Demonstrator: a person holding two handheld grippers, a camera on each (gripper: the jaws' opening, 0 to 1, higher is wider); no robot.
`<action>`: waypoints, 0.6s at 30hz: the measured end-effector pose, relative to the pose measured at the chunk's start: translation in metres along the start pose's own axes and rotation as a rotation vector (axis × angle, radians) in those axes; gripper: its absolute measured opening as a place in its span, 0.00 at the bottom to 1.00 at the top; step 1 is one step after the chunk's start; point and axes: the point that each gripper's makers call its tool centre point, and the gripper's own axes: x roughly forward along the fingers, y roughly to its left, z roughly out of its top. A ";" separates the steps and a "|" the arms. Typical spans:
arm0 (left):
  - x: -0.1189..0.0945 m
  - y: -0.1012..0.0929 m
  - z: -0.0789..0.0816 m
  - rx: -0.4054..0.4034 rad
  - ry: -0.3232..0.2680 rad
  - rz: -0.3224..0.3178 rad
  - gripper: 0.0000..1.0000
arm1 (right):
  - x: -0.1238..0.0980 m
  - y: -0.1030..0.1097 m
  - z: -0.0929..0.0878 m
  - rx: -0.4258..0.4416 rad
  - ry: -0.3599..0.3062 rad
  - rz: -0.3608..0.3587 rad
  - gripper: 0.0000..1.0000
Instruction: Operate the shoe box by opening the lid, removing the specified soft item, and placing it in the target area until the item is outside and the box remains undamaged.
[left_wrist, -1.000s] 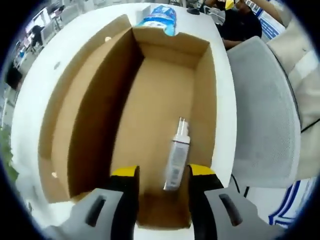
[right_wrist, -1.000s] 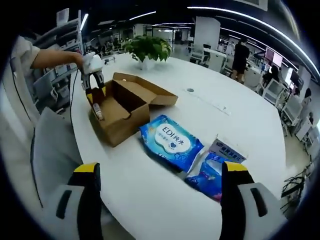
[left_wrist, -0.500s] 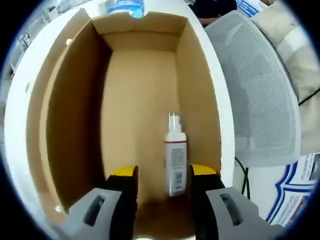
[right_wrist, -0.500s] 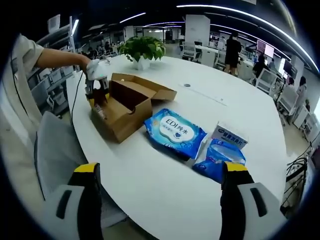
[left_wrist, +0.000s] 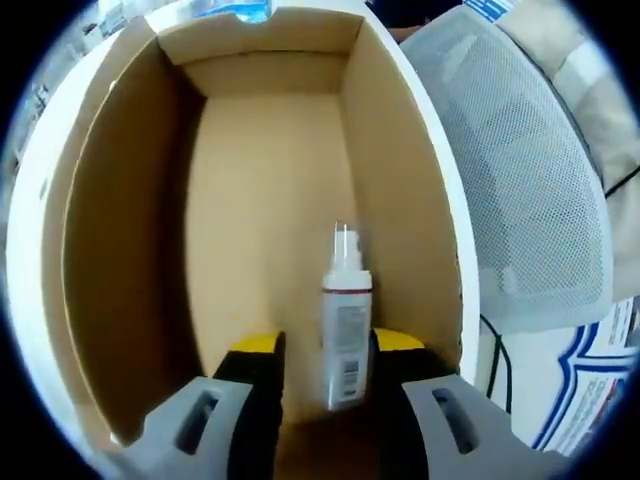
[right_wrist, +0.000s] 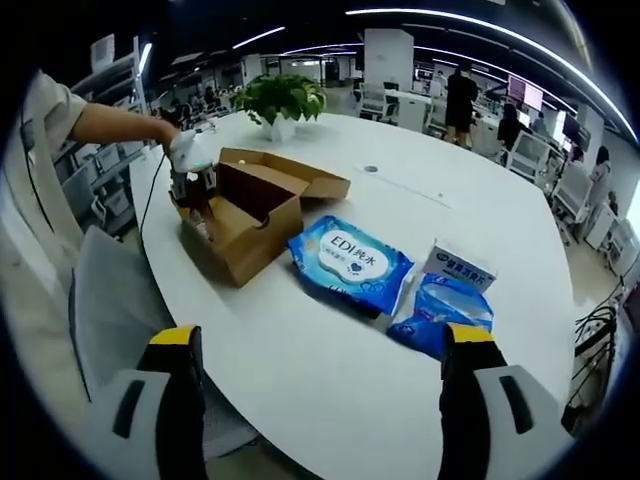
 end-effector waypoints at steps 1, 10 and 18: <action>0.001 0.000 0.001 -0.004 -0.005 0.002 0.30 | 0.000 0.000 0.000 -0.001 0.000 0.002 0.94; 0.005 0.002 0.007 -0.040 -0.066 0.060 0.20 | 0.002 0.004 0.002 -0.009 -0.013 0.010 0.92; 0.003 0.009 0.017 -0.132 -0.105 0.121 0.17 | 0.003 0.010 0.004 -0.013 -0.033 0.027 0.89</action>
